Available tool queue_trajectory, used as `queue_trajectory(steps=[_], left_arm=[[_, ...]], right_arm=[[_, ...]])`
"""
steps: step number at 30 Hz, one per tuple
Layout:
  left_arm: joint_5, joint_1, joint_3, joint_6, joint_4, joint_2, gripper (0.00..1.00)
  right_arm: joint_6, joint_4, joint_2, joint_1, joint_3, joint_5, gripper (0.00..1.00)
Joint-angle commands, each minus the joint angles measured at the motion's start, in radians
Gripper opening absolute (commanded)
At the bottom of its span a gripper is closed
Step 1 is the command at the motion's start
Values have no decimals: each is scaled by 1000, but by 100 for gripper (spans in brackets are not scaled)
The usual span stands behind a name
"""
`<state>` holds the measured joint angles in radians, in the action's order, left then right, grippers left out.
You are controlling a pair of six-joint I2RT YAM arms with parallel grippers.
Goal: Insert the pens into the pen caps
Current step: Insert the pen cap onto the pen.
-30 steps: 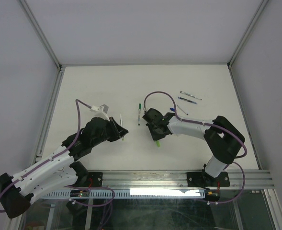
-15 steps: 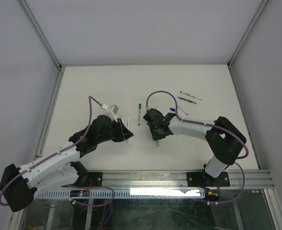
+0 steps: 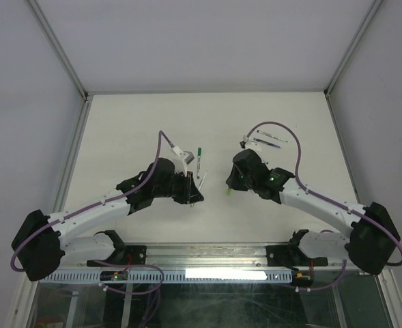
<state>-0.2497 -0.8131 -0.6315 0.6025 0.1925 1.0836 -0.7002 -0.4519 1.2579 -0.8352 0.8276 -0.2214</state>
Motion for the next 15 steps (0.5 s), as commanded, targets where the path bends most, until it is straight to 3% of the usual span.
queue_trajectory(steps=[1, 15], left_arm=[[-44, -63, -84, -107, -74, 76, 0], [-36, -213, -123, -154, -158, 226, 0]], right_arm=[[-150, 118, -140, 42, -61, -37, 5], [-314, 63, -293, 71, -43, -162, 3]])
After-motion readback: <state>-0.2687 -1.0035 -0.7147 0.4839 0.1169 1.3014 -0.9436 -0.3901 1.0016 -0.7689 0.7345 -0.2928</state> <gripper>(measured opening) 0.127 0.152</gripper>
